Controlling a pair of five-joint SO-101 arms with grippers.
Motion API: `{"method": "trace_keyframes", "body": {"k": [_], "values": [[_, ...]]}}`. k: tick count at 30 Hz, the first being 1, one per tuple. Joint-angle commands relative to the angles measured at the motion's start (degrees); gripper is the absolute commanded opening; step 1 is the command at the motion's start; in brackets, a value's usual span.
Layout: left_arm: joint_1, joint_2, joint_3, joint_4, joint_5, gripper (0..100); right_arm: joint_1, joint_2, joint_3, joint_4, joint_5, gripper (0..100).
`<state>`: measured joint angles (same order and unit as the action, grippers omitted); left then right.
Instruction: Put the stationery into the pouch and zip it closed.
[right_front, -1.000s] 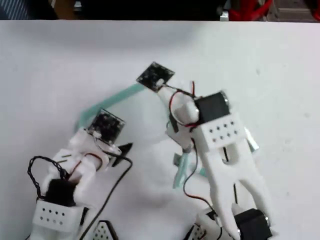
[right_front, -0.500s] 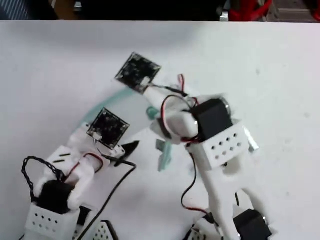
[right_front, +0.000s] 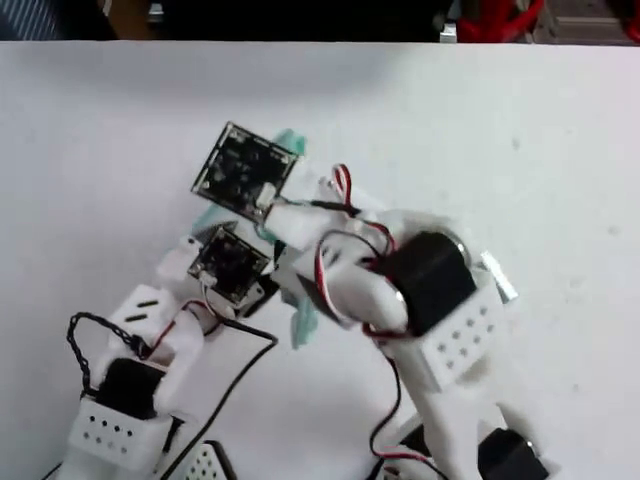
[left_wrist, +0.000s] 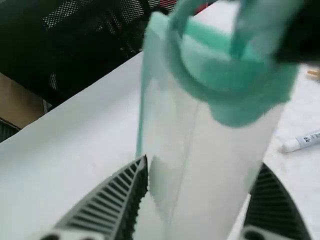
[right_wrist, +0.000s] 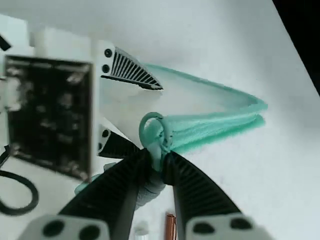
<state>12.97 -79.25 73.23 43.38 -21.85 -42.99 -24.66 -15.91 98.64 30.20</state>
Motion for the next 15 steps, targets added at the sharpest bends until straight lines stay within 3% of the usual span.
{"method": "trace_keyframes", "body": {"k": [1, 5, 13, 15], "values": [[-2.4, -0.2, 0.0, -3.9, 4.8, 29, -0.8, -4.0, -2.8, 0.5, -0.5, 1.6], [-1.4, -0.2, 0.1, -4.0, 5.6, 27, -1.0, -5.7, -3.1, 0.4, -0.5, 1.6], [6.6, -0.3, -0.4, -6.5, 5.5, 3, -0.8, -5.8, -3.9, 0.2, -0.1, 1.6], [8.4, -0.3, -0.8, -6.1, 5.5, 3, -0.7, -5.3, -5.9, -0.4, -0.1, 1.6]]}}
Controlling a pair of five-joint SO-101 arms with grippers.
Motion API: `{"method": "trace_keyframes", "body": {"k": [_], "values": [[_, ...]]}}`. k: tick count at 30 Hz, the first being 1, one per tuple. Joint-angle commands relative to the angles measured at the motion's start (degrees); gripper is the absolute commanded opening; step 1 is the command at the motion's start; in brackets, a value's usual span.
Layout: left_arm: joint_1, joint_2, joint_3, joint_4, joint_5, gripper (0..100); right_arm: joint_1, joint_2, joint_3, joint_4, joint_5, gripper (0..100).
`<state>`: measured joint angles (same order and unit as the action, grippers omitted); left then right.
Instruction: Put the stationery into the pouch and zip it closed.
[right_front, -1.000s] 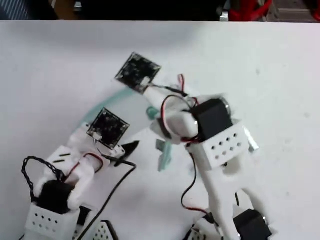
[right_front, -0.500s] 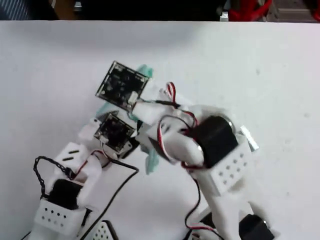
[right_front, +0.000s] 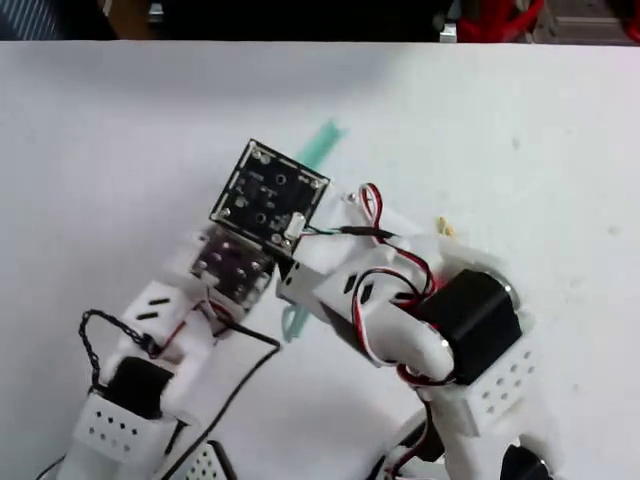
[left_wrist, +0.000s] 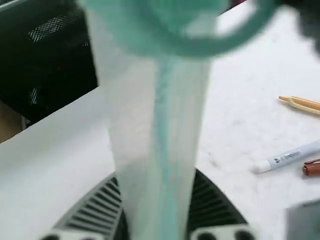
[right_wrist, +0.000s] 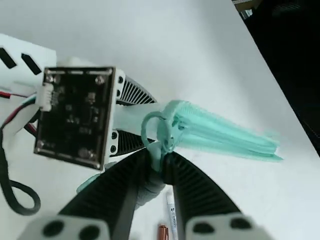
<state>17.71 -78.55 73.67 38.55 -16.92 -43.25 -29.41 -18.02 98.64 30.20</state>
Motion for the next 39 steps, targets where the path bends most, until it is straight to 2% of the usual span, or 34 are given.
{"method": "trace_keyframes", "body": {"k": [1, 6, 12, 21, 26, 29, 32, 35, 39], "values": [[3.9, -1.0, -1.3, -1.2, 0.6, 4, 0.1, 0.3, -4.9, -0.8, -0.1, 1.6], [3.6, -1.0, -1.3, 1.1, 0.6, 4, 1.6, 8.7, -11.4, -0.2, -0.5, 1.7], [2.9, -1.0, -1.3, 9.0, 0.4, 4, 11.9, 15.2, -23.6, -0.6, -4.0, 1.7], [-2.4, -1.0, -1.2, 8.9, 0.6, 2, 21.8, 25.0, -28.0, -0.2, -4.0, 1.7], [-3.1, -1.0, -1.0, 7.8, 0.6, 2, 24.5, 22.6, -26.8, 0.5, -4.1, 1.7], [-3.2, -1.0, 0.6, 5.5, 0.4, 2, 22.0, 14.9, -17.1, 0.4, -4.1, 2.6], [-3.2, -1.0, 2.1, 3.3, 0.4, 2, 16.6, 4.4, 0.1, 0.0, -4.2, 9.5], [-3.2, -1.0, 2.1, 3.3, 0.6, 2, 12.3, -7.2, 18.8, -7.7, -4.3, 16.0], [-3.2, -1.0, 2.0, 3.4, 0.6, 2, 8.2, -23.9, 38.6, -19.5, -4.7, 16.6]]}}
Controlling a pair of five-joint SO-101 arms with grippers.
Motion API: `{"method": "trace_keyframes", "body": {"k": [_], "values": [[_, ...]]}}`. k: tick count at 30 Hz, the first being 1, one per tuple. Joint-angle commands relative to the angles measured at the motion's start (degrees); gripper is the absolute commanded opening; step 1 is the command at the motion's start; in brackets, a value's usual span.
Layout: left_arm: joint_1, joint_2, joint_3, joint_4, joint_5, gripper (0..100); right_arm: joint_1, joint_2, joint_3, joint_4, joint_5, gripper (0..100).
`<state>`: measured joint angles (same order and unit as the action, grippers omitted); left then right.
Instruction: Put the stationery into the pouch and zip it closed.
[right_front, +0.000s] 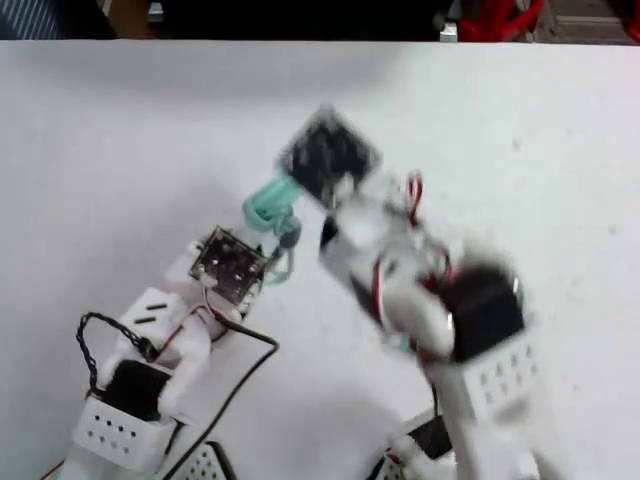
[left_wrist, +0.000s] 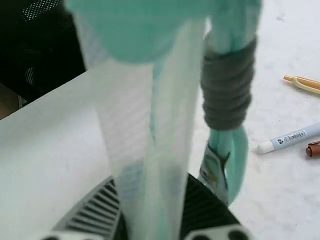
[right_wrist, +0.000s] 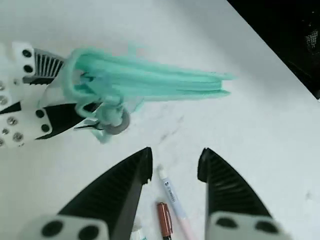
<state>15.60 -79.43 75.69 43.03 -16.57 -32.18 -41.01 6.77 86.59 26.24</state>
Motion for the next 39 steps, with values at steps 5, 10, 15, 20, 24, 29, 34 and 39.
{"method": "trace_keyframes", "body": {"k": [5, 10, 15, 20, 24, 29, 34, 39], "values": [[-1.1, -0.1, 0.0, -1.0, 0.3, 2, -7.9, -23.4, 28.9, -18.8, -6.3, 16.7], [-1.1, -0.1, 0.0, -0.9, 0.3, 2, -8.1, -19.7, 31.3, -26.2, -10.2, 16.9], [-1.1, -0.1, 0.0, -0.9, 0.3, 2, -8.2, -12.7, 28.8, -29.8, -10.6, 16.7], [-1.1, -0.1, 0.0, -0.9, 0.3, 2, -8.2, -8.9, 25.4, -30.5, -14.0, 16.6], [-1.1, -0.1, 0.0, -0.9, 0.3, 2, -10.2, -10.2, 25.1, -30.8, -14.2, 16.6], [-1.1, -0.1, 0.0, -0.9, 0.3, 2, -10.8, -13.4, 25.5, -32.7, -13.5, 0.5], [-2.0, -0.1, -0.4, 0.2, 0.5, 13, -10.7, -14.0, 25.1, -32.5, -11.4, 1.9], [-5.2, -3.7, -6.6, 7.5, 6.6, 28, -10.7, -13.6, 20.6, -29.8, -11.3, 1.7]]}}
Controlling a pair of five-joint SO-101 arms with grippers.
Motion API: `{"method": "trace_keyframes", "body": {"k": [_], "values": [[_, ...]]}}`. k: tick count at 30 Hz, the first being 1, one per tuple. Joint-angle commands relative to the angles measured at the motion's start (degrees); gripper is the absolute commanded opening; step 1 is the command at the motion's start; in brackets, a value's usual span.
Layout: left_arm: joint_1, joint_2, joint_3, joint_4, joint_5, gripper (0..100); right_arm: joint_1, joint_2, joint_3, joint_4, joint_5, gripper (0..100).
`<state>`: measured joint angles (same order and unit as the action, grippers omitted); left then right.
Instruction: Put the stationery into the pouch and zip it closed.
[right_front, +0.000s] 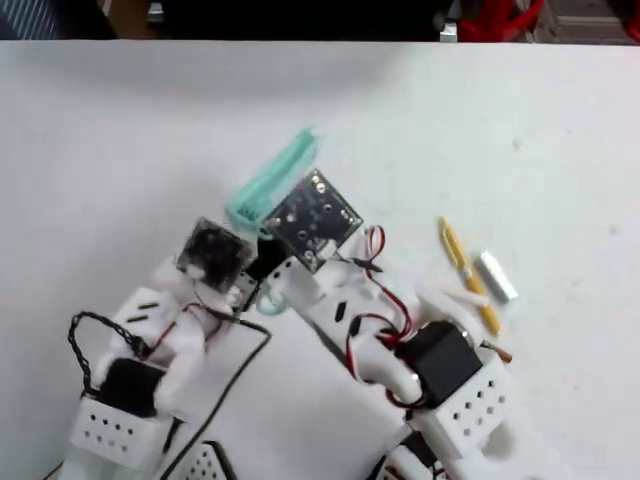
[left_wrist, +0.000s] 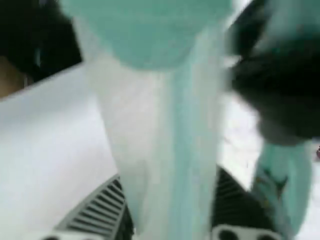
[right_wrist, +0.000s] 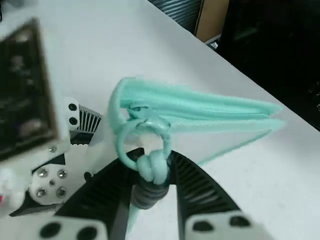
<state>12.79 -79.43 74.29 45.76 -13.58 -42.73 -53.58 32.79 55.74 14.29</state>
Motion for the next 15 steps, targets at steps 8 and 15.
{"method": "trace_keyframes", "body": {"k": [8, 15], "values": [[2.1, -13.6, -6.2, 6.2, 3.4, 26, -0.4, 1.5, -16.4, 11.4, 6.2, 1.7], [1.9, -13.8, -6.7, 5.6, 5.3, 24, -0.5, 9.8, -25.7, 21.7, 10.6, 1.7]]}}
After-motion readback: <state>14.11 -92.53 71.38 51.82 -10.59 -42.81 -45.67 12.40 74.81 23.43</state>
